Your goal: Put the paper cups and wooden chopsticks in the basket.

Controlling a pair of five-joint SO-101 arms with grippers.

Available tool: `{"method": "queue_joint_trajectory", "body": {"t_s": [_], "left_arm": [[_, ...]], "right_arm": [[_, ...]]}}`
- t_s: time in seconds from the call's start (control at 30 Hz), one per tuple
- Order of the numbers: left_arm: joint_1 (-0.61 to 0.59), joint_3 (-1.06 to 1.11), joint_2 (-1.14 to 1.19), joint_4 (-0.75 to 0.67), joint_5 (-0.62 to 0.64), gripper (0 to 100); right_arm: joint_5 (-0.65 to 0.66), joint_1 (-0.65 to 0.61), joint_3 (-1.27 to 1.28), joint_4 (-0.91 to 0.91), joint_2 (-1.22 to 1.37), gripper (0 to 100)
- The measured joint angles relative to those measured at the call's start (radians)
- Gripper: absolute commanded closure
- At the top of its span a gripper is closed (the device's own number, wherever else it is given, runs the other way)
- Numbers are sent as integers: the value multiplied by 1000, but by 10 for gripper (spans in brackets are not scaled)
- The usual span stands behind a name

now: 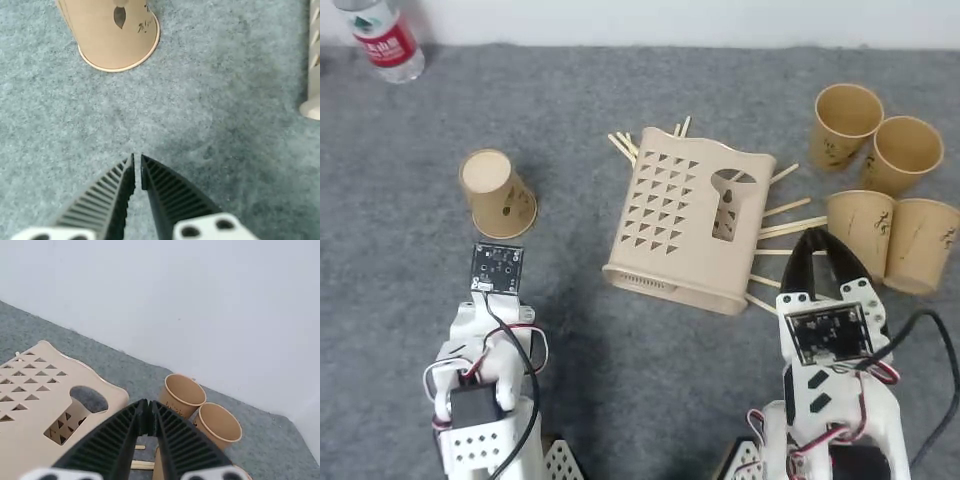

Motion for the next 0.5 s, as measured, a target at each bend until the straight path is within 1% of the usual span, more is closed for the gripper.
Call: {"method": "queue_joint_trajectory", "body": {"t_s": [0.27, 0.5], "left_arm": [[0, 0, 0, 0, 0, 980], [0, 0, 0, 0, 0, 980]], "right_arm": [[0, 0, -2, -3, 0, 988], [-89, 0, -158, -6, 236, 988]]}}
